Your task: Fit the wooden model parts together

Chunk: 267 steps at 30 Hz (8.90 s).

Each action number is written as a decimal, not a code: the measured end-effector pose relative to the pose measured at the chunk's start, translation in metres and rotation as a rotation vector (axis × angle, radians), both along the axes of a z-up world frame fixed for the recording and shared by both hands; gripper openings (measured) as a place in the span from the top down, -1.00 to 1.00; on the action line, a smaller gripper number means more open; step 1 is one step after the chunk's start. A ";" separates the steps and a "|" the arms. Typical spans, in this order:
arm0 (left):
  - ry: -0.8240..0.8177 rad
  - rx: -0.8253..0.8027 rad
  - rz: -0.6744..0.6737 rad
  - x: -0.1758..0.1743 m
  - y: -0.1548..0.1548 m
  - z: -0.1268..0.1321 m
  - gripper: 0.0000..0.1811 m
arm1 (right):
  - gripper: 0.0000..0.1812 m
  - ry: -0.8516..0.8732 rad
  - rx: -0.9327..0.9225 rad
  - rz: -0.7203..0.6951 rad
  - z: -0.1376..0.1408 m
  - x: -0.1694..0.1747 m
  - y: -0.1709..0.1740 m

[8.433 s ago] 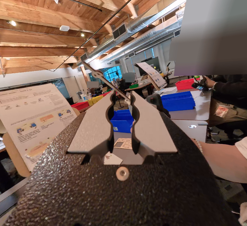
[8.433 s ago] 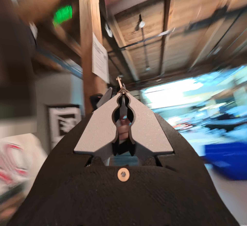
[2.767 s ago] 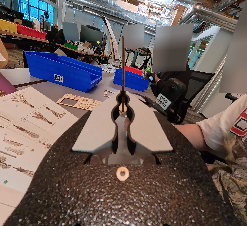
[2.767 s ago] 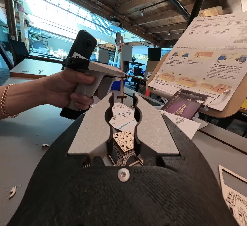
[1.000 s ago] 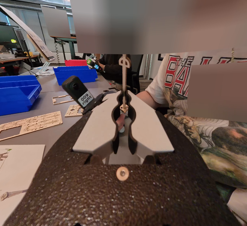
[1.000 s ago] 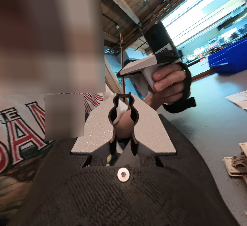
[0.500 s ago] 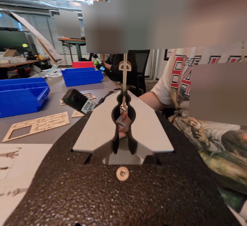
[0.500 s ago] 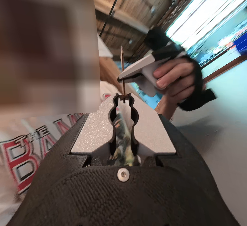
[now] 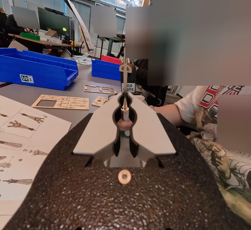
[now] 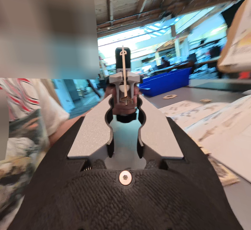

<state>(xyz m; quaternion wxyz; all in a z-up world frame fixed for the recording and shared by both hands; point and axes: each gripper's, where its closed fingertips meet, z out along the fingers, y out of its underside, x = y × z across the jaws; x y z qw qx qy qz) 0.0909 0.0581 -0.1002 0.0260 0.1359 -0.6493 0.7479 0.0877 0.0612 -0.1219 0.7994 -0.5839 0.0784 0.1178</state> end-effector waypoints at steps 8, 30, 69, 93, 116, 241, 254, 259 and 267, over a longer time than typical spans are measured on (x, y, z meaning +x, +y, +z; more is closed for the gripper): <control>-0.008 -0.025 0.022 0.002 0.004 0.004 1.00 | 0.76 -0.238 -0.074 -0.203 -0.001 0.003 0.001; -0.111 -0.075 -0.013 -0.010 0.005 0.017 0.99 | 0.93 0.363 0.129 0.291 0.010 -0.012 -0.003; -0.090 -0.047 0.017 -0.004 0.001 0.012 1.00 | 0.78 -0.126 -0.001 -0.113 0.005 0.001 -0.003; -0.110 -0.052 0.029 -0.004 0.002 0.014 0.99 | 0.72 0.159 0.088 0.109 0.008 -0.002 -0.004; -0.139 -0.052 -0.021 -0.014 -0.002 0.016 0.99 | 0.82 0.170 0.131 0.203 0.016 -0.014 -0.006; -0.158 -0.054 0.058 -0.005 -0.016 0.016 1.00 | 0.64 -0.224 0.086 -0.198 0.019 0.001 -0.011; -0.156 -0.062 0.016 -0.011 -0.019 0.016 1.00 | 0.74 -0.163 0.117 -0.110 0.021 -0.004 -0.010; -0.158 -0.063 0.023 -0.010 -0.019 0.016 1.00 | 0.63 -0.133 0.114 -0.121 0.021 0.001 -0.012; -0.167 -0.056 0.034 -0.009 -0.019 0.016 1.00 | 0.72 -0.097 0.115 -0.075 0.020 -0.002 -0.010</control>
